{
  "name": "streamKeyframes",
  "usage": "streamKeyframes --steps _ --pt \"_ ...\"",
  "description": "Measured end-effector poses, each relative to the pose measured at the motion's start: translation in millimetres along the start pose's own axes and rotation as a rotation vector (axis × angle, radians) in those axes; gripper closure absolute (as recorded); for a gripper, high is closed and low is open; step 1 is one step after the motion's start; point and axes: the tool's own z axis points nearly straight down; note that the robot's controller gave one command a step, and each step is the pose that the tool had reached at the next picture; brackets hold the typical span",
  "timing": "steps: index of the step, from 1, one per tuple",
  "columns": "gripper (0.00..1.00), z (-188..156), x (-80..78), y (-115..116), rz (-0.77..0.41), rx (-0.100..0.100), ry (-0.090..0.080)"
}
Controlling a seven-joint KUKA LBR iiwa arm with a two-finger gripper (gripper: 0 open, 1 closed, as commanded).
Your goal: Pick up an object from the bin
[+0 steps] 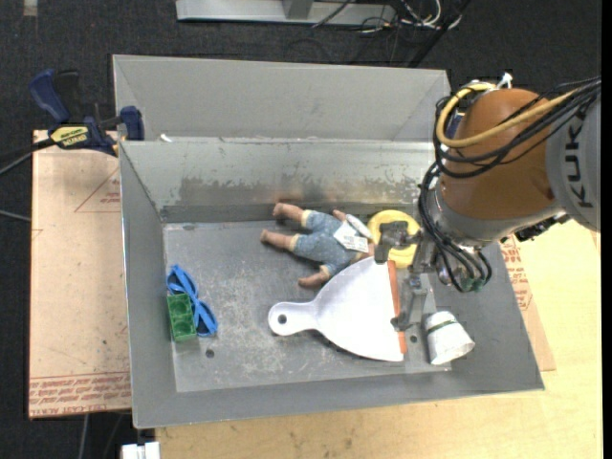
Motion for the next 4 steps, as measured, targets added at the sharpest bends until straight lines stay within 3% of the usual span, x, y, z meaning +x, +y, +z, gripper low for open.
streamKeyframes --steps 1,2,3,4 --pt "0.0 -4.4 -1.4 0.1 -0.001 0.0 -0.008" --pt "0.0 61.6 -47.6 -9.2 0.006 0.0 -0.014" --pt "0.0 131.0 -104.3 -14.5 0.041 -0.004 0.004" --pt "0.0 112.6 -87.6 -13.0 0.042 -0.001 -0.014"
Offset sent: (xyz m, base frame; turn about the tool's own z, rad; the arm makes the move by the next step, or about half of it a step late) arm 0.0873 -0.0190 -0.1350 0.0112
